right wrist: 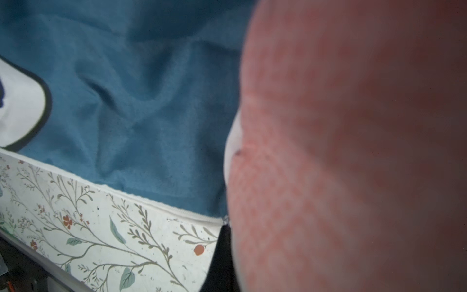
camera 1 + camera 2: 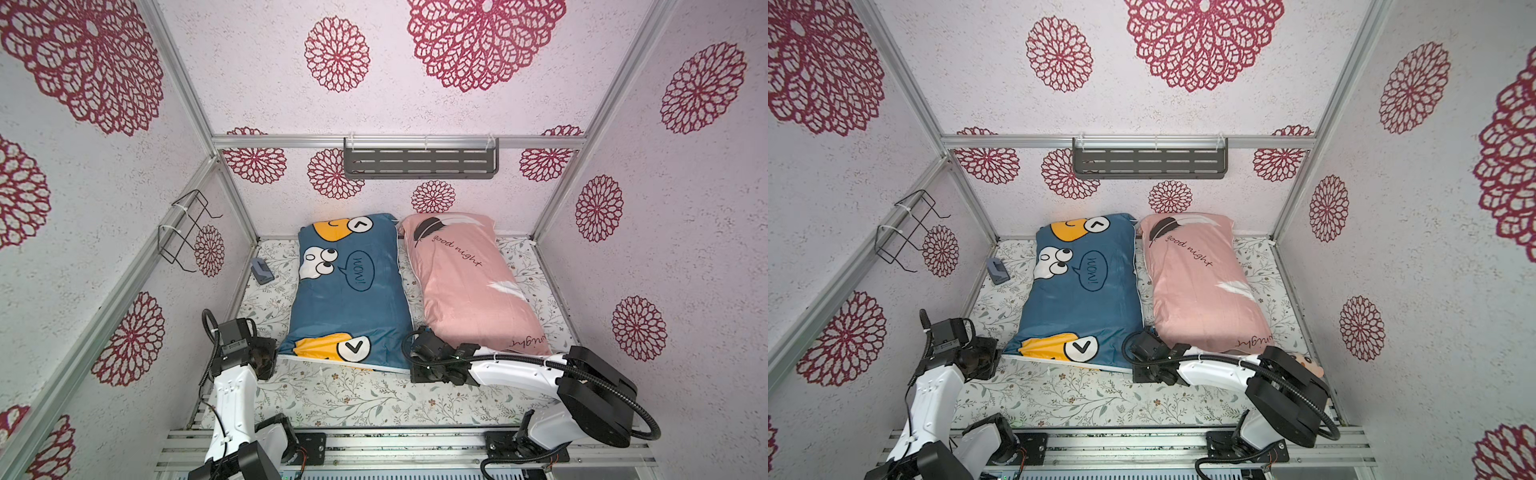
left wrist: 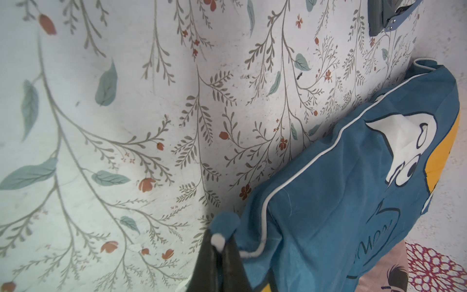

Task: Zip up pillowcases
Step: Place the pillowcase at the center of the board.

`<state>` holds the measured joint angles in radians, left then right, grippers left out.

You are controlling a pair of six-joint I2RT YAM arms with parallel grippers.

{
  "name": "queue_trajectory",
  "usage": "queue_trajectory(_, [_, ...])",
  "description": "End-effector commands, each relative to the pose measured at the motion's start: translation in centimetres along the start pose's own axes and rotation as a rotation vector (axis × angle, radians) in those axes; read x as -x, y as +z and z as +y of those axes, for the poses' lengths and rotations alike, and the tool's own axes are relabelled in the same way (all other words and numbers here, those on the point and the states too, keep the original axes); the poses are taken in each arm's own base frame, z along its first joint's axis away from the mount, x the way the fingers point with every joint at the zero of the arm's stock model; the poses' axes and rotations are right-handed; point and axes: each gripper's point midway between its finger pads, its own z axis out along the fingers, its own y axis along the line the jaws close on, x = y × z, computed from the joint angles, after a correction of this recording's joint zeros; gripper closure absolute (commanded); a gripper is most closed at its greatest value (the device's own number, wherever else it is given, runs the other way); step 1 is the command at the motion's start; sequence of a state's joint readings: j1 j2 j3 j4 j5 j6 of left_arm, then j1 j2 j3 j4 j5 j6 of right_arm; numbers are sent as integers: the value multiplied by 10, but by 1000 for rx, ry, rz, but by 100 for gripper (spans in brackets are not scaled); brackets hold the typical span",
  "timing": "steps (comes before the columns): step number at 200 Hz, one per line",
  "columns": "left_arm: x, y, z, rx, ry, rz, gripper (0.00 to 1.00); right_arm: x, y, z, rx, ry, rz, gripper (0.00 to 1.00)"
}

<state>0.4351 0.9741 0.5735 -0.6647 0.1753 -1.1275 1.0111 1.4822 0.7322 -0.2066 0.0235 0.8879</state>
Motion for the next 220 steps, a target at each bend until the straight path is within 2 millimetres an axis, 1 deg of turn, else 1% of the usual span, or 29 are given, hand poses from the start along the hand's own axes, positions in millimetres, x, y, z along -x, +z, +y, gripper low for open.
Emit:
queue_trajectory(1, [26,-6,-19,-48,20,-94,100,1,-4,-8,-36,18,-15,100])
queue_trajectory(18, [24,-3,-20,-49,26,-78,100,3,-3,-4,-25,10,-16,100])
queue_trajectory(39, [25,-8,-27,-65,51,-80,100,14,-14,9,9,-18,-51,100])
queue_trajectory(45, [26,-11,-30,-72,70,-83,89,18,-18,13,19,-30,-60,88])
queue_trajectory(51, [27,-14,-34,-78,93,-85,78,21,-23,17,26,-45,-66,71])
queue_trajectory(58, [28,-19,-39,-83,124,-91,64,23,-26,19,26,-60,-65,57])
queue_trajectory(63, [29,-23,-42,-88,145,-96,54,26,-30,20,25,-69,-68,51])
queue_trajectory(69, [30,-27,-45,-90,168,-104,44,27,-33,21,22,-79,-69,47])
queue_trajectory(77, [31,-34,-51,-96,201,-114,34,30,-38,23,29,-91,-69,41])
queue_trajectory(82, [32,-38,-54,-99,225,-123,28,32,-41,24,37,-95,-70,34])
queue_trajectory(85, [32,-41,-56,-101,239,-129,25,33,-43,24,40,-96,-68,32])
queue_trajectory(90, [33,-47,-60,-102,264,-141,20,35,-46,25,48,-102,-67,25])
queue_trajectory(93, [33,-50,-62,-103,280,-148,18,36,-49,26,53,-108,-67,24])
queue_trajectory(98, [34,-56,-66,-104,307,-162,15,39,-54,28,61,-115,-69,19])
queue_trajectory(114, [34,-77,-81,-111,390,-214,8,50,-73,30,70,-144,-85,18])
queue_trajectory(129, [31,-98,-98,-126,464,-266,5,58,-93,27,67,-170,-90,16])
queue_trajectory(144, [20,-115,-118,-150,538,-289,5,64,-112,20,62,-184,-101,16])
queue_trajectory(154, [7,-121,-132,-175,593,-284,5,70,-127,9,38,-171,-121,16])
queue_trajectory(160, [-5,-124,-143,-197,627,-276,5,76,-135,-2,9,-151,-137,16])
queue_trajectory(168, [-25,-124,-157,-226,684,-258,6,84,-147,-23,-42,-115,-163,16])
queue_trajectory(187, [-88,-113,-190,-292,839,-179,7,105,-179,-78,-186,-18,-238,16])
queue_trajectory(201, [-136,-107,-212,-323,946,-123,8,119,-202,-107,-259,34,-302,15])
queue_trajectory(210, [-173,-104,-227,-361,1021,-84,9,125,-212,-126,-304,65,-333,14])
queue_trajectory(220, [-216,-104,-242,-413,1098,-31,10,131,-222,-151,-373,118,-360,14])
